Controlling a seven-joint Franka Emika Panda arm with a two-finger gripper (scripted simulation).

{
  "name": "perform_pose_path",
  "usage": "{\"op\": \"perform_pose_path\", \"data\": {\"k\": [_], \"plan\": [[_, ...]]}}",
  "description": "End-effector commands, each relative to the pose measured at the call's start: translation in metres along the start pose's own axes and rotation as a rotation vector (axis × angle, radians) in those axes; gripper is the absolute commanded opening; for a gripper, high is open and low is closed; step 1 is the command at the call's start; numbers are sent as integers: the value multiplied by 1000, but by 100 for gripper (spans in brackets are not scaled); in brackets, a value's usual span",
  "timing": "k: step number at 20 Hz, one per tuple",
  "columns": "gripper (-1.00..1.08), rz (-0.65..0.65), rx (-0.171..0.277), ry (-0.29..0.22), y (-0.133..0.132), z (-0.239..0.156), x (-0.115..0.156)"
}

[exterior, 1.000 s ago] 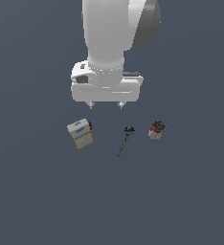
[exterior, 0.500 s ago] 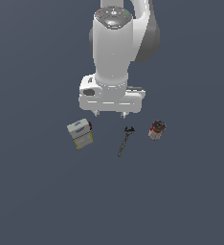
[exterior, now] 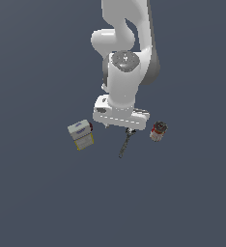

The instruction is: Pick up a designated object from a clutter of objects.

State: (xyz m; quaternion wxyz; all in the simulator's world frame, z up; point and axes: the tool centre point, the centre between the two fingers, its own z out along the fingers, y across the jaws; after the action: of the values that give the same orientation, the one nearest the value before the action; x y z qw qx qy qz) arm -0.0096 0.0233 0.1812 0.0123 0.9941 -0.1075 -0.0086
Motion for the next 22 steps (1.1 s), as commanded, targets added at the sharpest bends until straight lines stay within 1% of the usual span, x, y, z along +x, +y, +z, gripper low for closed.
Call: {"op": "perform_pose_path", "data": {"k": [1, 6, 11, 16, 22], "plan": [[100, 51, 4, 3, -8, 23, -6], [100, 148, 13, 7, -21, 64, -20], [100, 224, 21, 9, -30, 95, -35], [100, 274, 26, 10, -35, 114, -45], [100, 299, 28, 10, -37, 123, -51]]}}
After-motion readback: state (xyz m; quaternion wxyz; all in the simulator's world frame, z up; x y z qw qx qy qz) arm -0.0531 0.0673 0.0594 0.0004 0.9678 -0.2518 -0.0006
